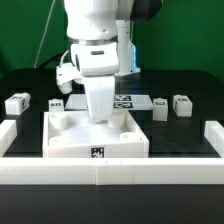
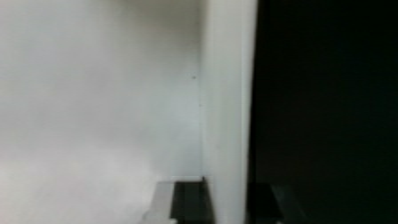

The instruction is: Assemble one leg

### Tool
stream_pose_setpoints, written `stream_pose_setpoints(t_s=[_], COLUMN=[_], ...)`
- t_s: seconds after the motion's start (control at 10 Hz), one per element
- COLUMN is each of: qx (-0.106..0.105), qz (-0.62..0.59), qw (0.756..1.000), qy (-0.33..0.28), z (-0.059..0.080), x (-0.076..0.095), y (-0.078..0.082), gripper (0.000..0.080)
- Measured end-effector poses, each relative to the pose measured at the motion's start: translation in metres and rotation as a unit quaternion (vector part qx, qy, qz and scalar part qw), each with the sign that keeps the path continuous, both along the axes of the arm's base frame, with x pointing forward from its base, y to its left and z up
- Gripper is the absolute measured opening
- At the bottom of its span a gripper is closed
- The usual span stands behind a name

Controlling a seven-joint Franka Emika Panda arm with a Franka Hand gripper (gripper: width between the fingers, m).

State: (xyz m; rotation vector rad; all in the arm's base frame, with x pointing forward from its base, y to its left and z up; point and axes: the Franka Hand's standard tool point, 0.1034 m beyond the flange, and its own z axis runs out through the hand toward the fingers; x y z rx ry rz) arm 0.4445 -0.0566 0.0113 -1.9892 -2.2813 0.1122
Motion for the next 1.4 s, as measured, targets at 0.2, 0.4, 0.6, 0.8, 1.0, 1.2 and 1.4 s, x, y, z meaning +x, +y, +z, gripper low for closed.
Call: stream_pose_setpoints(t_s=[0.2, 0.4, 0.6, 0.8, 1.0, 1.2, 1.4], qx=[-0.004, -0.004, -0.001, 0.004, 0.010, 0.013, 0.012], qz=[-0.044, -0.087, -0.093, -0.091, -0.076, -0.050, -0.051], qw=[0.999, 0.996, 0.996, 0.996, 0.997, 0.998, 0.998], qy=[-0.004, -0.006, -0.012, -0.018, -0.026, -0.028, -0.025], z=[0.001, 0.001, 0.003, 0.004, 0.006, 0.007, 0.007], x=[0.004, 0.012, 0.023, 0.033, 0.045, 0.046, 0.045], y=[0.021, 0.060, 0.088, 0.112, 0.133, 0.141, 0.139], gripper=[0.0071, 0.0071, 0.0071, 0.0070, 0.0070, 0.0068, 0.0068])
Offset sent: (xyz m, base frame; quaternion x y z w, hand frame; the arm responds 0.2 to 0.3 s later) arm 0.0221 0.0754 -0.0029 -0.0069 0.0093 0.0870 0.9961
